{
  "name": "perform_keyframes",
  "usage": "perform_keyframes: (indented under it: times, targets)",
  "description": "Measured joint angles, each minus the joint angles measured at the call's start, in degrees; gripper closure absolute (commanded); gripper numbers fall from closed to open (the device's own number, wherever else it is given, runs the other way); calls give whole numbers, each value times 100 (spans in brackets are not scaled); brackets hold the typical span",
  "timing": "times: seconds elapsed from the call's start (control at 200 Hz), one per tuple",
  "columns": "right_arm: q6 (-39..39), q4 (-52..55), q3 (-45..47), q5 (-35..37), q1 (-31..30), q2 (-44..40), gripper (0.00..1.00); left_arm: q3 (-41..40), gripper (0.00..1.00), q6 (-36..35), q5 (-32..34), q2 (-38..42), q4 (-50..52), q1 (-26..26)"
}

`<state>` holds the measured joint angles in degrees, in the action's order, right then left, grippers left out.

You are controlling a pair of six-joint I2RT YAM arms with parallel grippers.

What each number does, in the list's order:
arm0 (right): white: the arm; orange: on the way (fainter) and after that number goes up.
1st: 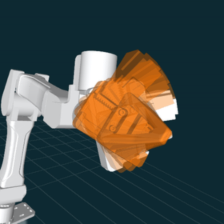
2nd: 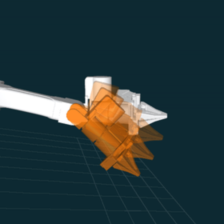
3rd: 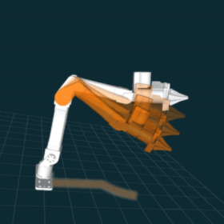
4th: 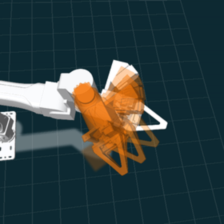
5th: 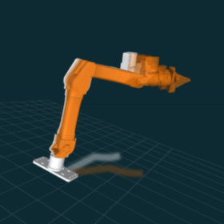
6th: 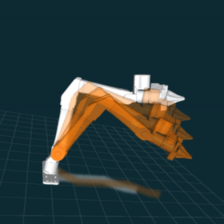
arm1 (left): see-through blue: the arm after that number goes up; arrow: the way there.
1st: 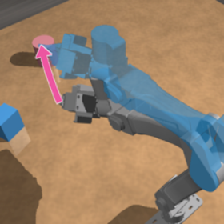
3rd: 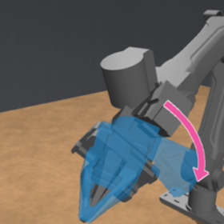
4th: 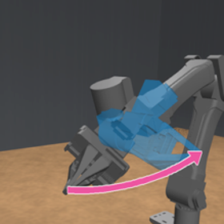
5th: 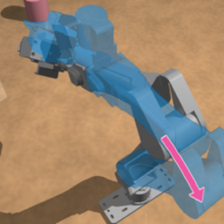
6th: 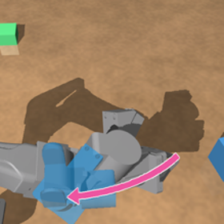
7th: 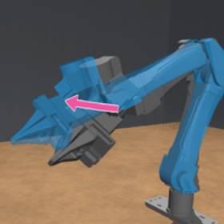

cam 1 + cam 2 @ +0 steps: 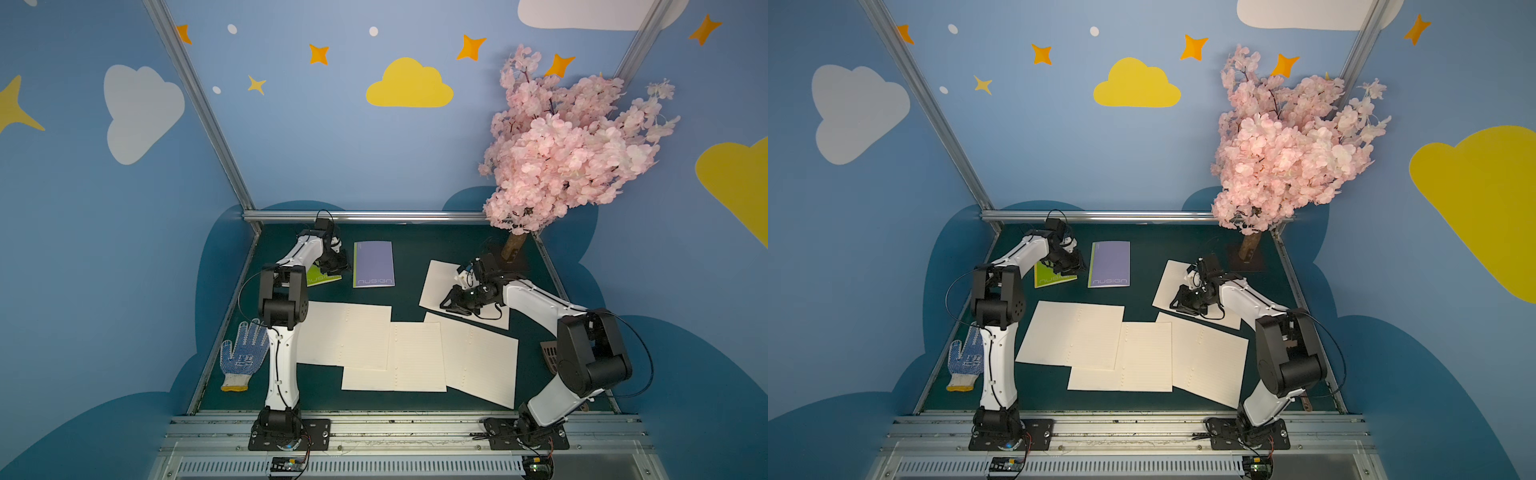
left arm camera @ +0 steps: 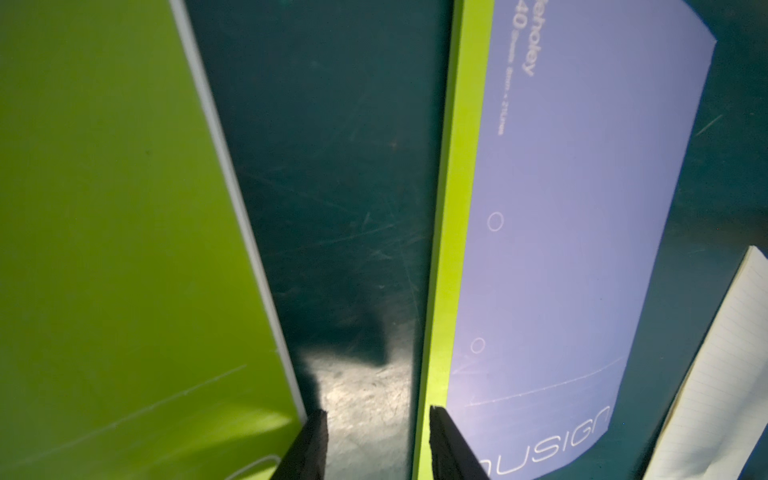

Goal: Close the notebook
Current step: Place the notebook at the center of the board, then adjust the notebook at the center of the board.

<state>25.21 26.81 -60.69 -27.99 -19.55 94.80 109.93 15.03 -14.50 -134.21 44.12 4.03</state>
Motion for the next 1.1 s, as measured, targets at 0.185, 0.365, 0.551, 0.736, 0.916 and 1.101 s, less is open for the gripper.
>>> perform_keyframes:
  times: [0.185,0.365,0.551,0.736,0.916,1.101]
  targets:
    - [0,0,0,0,0,0,70,-109,58,13,13,22,-85,-20]
    - [0,-2,7,0,0,0,70,-289,58,42,13,116,-245,-35]
    - [0,-2,59,-2,0,0,70,-446,58,79,24,210,-297,-107]
    - [0,-4,92,-2,0,0,70,-649,58,85,103,345,-289,-258]
    - [0,-9,94,-4,0,0,70,-798,58,83,155,450,-256,-415]
    - [0,-24,94,-4,0,0,70,-817,57,66,192,481,-190,-540]
